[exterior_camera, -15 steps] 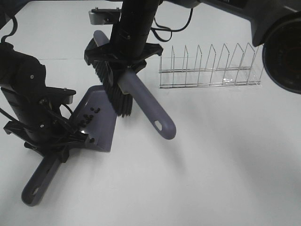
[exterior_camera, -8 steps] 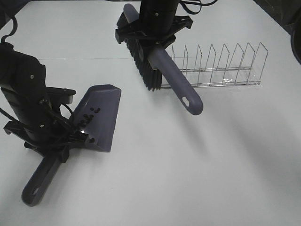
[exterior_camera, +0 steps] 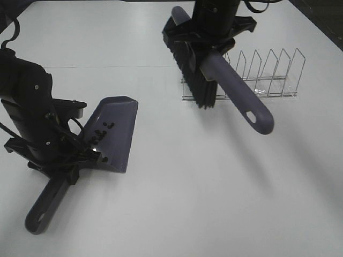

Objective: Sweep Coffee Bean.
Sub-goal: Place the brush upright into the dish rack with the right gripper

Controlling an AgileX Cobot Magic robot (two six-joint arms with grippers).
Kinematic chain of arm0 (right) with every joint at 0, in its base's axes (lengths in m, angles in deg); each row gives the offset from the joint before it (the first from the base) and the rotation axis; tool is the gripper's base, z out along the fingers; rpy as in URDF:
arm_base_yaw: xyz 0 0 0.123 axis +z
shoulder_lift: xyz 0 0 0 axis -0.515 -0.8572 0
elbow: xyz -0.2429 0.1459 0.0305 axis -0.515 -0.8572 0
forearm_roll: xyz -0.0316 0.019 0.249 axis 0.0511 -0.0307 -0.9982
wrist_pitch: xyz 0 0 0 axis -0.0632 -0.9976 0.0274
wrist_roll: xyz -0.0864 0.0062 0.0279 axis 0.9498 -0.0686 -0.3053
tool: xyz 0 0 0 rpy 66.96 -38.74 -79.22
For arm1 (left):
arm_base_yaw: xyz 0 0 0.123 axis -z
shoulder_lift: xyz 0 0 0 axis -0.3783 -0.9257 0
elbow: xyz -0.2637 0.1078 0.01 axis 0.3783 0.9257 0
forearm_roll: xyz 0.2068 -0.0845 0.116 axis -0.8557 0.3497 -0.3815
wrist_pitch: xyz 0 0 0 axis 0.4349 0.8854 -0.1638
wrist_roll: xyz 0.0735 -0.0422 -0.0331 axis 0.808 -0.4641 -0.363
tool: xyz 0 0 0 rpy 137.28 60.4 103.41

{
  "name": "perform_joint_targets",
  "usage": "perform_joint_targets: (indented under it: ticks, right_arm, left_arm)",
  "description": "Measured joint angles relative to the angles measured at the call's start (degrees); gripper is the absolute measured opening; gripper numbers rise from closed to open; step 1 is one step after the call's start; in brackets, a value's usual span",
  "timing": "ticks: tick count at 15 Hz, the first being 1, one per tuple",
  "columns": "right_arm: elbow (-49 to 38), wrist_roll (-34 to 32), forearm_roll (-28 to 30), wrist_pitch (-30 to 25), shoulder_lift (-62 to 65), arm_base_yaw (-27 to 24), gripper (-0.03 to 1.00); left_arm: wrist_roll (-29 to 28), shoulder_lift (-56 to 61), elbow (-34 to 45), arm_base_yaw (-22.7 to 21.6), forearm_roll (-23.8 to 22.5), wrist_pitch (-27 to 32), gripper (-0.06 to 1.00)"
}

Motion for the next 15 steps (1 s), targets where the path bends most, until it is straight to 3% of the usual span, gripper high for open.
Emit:
perform_joint_targets:
  ticks: [7,11,15]
  right_arm:
    - [-14.95,2.98,-3.15,0.0,3.95,-12.2,0.33]
    - [-15.7,4.24,-3.15,0.11,2.92,-19.6,0.33]
    - [-15.64,5.9,-2.23,0.11,-1.43,-20.97,0.33]
  left_arm:
    - [0.0,0.0,0.0,0.0,0.0,0.0,0.32]
    - [0.0,0.0,0.0,0.0,0.34,0.17,0.32]
    - [0.0,0.0,0.0,0.0,0.52,0.34,0.32]
